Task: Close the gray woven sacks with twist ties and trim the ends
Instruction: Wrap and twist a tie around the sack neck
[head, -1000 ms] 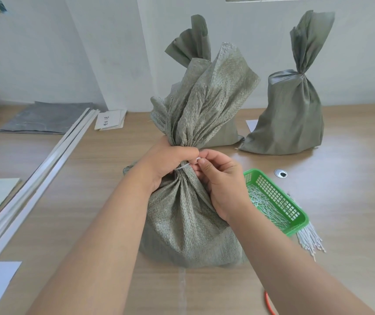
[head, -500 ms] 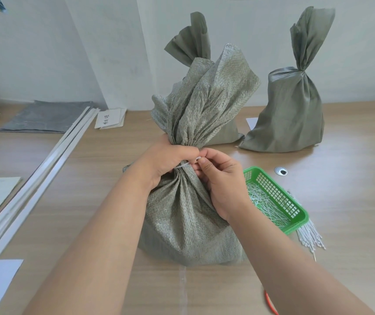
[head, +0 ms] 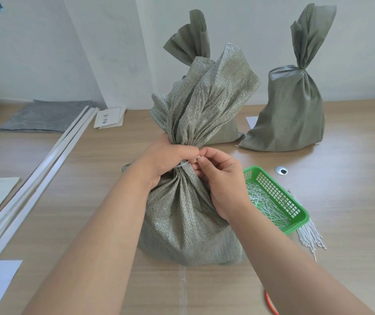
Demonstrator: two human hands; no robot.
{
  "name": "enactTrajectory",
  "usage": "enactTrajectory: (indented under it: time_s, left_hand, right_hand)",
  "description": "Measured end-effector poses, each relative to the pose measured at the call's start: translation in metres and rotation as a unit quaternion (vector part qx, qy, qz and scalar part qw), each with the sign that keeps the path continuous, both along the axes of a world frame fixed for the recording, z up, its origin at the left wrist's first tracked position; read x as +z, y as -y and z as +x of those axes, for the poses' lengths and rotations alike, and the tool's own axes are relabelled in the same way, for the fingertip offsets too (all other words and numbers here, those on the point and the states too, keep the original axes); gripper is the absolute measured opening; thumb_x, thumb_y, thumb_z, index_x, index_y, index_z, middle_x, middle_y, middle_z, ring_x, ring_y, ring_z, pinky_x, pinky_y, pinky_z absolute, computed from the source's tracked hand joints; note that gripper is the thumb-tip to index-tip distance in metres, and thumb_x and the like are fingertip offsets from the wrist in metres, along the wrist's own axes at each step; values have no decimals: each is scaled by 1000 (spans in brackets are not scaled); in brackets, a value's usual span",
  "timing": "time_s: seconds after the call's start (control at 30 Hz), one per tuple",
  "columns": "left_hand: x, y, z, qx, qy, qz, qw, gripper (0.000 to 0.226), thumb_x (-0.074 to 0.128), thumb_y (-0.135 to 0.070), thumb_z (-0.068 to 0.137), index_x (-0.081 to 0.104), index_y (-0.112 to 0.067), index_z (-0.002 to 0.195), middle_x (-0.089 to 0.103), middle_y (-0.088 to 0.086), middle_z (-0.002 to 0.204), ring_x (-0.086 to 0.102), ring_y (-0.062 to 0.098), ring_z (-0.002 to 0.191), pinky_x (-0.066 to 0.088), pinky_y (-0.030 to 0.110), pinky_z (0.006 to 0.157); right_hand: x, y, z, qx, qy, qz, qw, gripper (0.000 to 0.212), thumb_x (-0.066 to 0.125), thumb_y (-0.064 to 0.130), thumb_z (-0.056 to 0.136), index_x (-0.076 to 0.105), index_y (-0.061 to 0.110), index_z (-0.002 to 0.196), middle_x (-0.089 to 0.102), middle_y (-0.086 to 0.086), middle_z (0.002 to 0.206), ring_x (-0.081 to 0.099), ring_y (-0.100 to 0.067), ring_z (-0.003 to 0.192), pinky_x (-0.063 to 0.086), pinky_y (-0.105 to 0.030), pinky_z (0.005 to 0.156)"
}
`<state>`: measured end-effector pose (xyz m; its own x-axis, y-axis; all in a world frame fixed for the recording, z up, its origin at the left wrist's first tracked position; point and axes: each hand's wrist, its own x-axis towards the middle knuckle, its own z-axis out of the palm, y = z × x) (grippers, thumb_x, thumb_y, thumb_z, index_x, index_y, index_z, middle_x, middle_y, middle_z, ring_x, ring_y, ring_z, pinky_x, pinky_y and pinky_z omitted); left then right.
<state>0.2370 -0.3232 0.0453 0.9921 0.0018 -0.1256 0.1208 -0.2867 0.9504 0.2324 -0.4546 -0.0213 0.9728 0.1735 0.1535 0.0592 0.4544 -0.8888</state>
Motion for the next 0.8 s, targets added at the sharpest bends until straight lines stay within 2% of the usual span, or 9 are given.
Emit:
enactTrajectory:
  time_s: [0.17, 0.27, 0.43, 0.57, 0.8]
  left_hand:
    - [-1, 0, 3, 0, 1, 4, 1000, 14, 64, -10, 53, 56, -20, 57, 52, -5, 57, 51, 6, 51, 38, 16, 42]
    - [-3, -1, 4, 2, -4, 11, 1000, 14, 66, -14, 53, 57, -21, 61, 52, -2, 61, 50, 12, 58, 35, 23, 49]
    - [-3, -2, 4, 8, -10, 11, 1000, 14, 65, -15, 53, 56, -24, 55, 51, -1, 59, 48, 14, 57, 32, 25, 53]
    - [-5, -3, 4, 6, -11, 9, 1000, 14, 67, -15, 54, 58, -20, 64, 49, 6, 66, 48, 19, 66, 32, 30, 56]
    - [-6, -10, 1, -33, -14, -10, 999, 7, 71, -19, 64, 64, -18, 64, 57, 3, 64, 53, 14, 60, 35, 28, 56]
  right_hand:
    - [2, 0, 0, -39, 28, -57, 997, 30, 58, -9, 93, 72, 16, 83, 68, 5, 74, 59, -6, 68, 51, -17, 65]
    - [1, 0, 0, -58, 41, -87, 994, 27, 59, -7, 93, 72, 15, 85, 68, 8, 76, 58, -5, 69, 50, -17, 67]
    - [-1, -1, 0, -57, 29, -86, 994, 22, 59, -7, 93, 71, 11, 87, 68, 3, 78, 58, -5, 70, 50, -18, 68]
    - [0, 0, 0, -50, 24, -81, 995, 22, 57, -6, 95, 69, 11, 87, 68, 5, 76, 59, -5, 69, 50, -18, 67]
    - [3, 0, -3, -37, 4, -46, 998, 20, 53, -7, 96, 65, 6, 89, 68, 0, 74, 60, -4, 64, 50, -16, 61]
